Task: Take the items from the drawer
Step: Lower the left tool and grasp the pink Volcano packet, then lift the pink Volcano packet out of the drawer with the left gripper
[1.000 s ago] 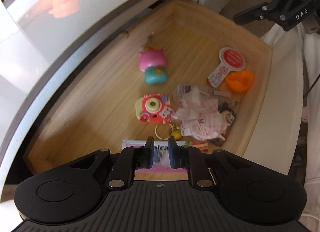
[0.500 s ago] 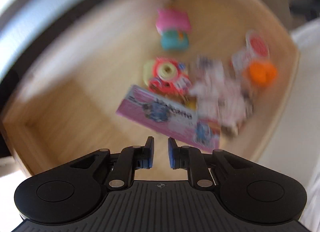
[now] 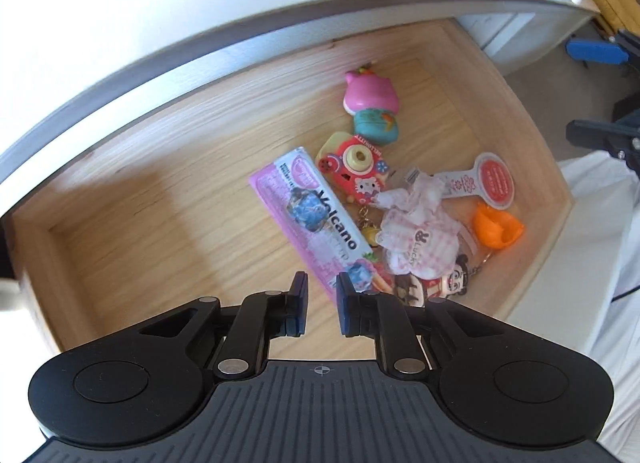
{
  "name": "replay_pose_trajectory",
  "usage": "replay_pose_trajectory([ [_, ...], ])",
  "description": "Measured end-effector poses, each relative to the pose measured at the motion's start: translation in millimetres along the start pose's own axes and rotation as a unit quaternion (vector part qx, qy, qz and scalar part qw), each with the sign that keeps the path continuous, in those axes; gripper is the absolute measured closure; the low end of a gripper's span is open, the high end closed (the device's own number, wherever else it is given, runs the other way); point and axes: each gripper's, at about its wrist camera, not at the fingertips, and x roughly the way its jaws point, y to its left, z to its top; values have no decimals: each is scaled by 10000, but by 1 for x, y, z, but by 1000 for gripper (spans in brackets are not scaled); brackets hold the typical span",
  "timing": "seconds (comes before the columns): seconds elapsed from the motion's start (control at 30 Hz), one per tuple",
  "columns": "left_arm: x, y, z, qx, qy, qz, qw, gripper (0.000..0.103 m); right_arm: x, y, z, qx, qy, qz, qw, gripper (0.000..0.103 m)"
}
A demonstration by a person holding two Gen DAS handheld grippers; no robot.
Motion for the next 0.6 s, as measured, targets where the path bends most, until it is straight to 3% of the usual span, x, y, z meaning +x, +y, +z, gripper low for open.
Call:
replay_pose_trajectory([
  [0.2,11,-3,7,-1061,-118,300,9938,87,-6,5,3,-61,-132,98,9998,1],
  [0.33,16,-1,13,-1367,-155,475,9894,87,-10,7,3,-105,-201,130,9997,0],
  [0.6,34,-15,31,-1264,-209,758,9889,85,-17,1,3,17,-324,169,9993,0],
])
